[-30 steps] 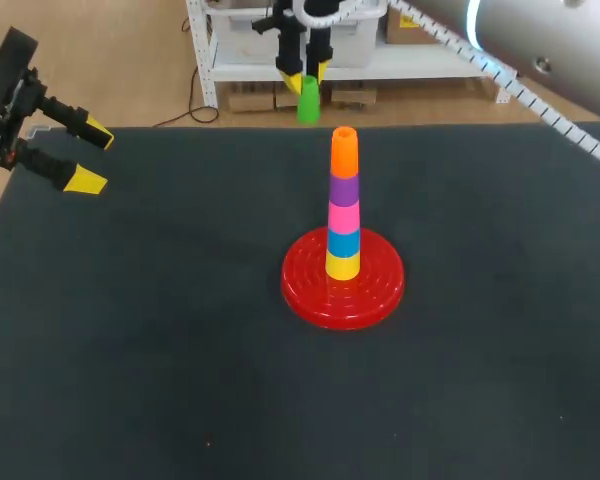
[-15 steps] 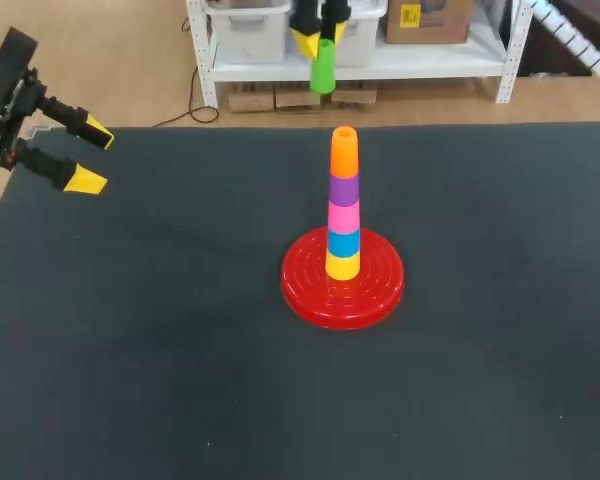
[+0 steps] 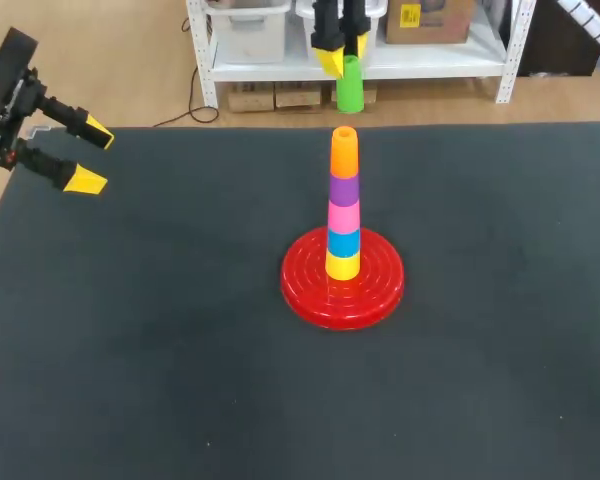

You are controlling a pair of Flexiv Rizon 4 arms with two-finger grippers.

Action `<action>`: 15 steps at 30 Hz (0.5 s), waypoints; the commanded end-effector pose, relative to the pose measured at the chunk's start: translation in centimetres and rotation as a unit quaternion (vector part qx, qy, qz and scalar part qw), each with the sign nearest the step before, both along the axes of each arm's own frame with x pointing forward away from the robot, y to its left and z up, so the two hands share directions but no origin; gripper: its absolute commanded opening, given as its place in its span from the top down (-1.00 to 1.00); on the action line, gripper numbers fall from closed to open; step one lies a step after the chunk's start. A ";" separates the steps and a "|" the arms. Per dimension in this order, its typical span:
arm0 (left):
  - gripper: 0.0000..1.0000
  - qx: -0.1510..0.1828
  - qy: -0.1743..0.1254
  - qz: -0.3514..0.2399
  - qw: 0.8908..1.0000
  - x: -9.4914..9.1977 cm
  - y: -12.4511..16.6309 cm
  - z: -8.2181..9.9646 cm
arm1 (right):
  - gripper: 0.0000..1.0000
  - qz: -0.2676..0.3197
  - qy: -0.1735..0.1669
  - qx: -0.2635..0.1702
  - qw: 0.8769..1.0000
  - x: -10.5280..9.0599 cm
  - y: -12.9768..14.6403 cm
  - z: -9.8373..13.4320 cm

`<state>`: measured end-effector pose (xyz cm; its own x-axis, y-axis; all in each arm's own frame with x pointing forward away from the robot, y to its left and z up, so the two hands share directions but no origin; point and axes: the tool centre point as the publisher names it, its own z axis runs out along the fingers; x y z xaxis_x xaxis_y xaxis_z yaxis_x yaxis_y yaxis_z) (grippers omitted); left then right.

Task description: Pick up and stack the cylinders on the red base in this order: pink,purple,orange,green

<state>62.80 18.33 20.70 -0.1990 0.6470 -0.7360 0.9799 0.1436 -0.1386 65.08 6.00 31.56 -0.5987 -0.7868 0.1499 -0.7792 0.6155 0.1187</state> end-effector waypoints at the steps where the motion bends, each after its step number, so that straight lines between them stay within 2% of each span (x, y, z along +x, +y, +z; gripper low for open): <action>1: -1.00 -0.001 -0.002 0.000 1.000 0.0 0.0 -0.1 | 0.72 0.000 0.006 -0.003 1.000 0.2 0.1 0.5; 3: -1.00 -0.001 -0.002 0.000 1.000 0.0 0.0 -0.1 | 0.79 0.000 0.006 -0.003 1.000 0.2 0.1 0.5; 6: -1.00 -0.001 -0.002 0.000 1.000 0.0 0.0 -0.1 | 1.00 0.000 0.006 -0.003 1.000 0.2 0.1 0.5; 15: -1.00 -0.001 -0.002 0.000 1.000 0.0 0.0 -0.1 | 1.00 0.000 0.006 -0.003 1.000 0.2 0.1 0.5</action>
<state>62.80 18.33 20.70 -0.1990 0.6470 -0.7361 0.9799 0.1436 -0.1386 64.98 5.94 31.81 -0.5984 -0.7863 0.1541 -0.7788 0.6160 0.1189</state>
